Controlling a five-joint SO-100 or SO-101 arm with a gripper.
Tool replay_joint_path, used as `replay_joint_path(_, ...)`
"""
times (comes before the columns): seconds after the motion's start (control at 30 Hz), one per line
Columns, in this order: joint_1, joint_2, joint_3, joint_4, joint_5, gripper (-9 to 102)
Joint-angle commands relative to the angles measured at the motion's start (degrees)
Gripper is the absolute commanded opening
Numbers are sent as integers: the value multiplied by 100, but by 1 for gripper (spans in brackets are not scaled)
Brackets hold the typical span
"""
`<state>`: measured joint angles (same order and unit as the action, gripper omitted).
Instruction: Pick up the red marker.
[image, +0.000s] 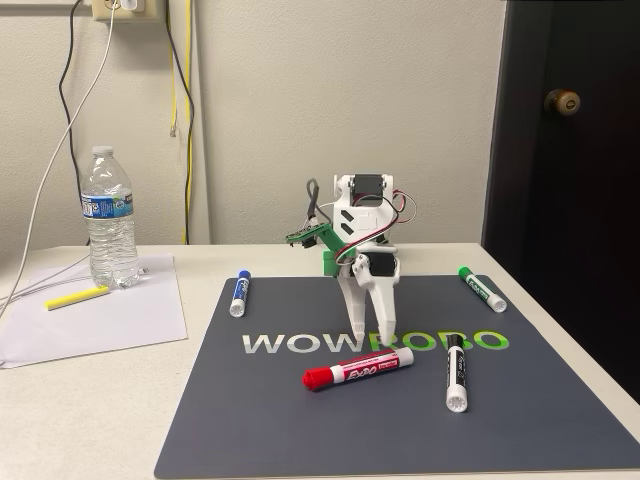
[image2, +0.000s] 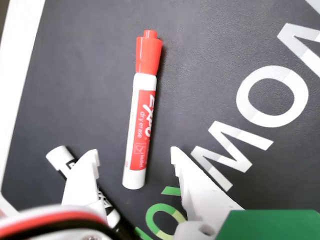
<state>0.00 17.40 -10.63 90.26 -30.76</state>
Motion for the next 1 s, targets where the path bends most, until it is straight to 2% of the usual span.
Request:
replay_joint_path(0.0,-18,53,-167,18,-132,37)
replay_joint_path(0.53,-70,-211,-167,281,-642,38)
replay_joint_path(0.77,-88,-246,-167,290,-721,27)
replay_joint_path(0.97,-53,-246,-202,352,-800,24)
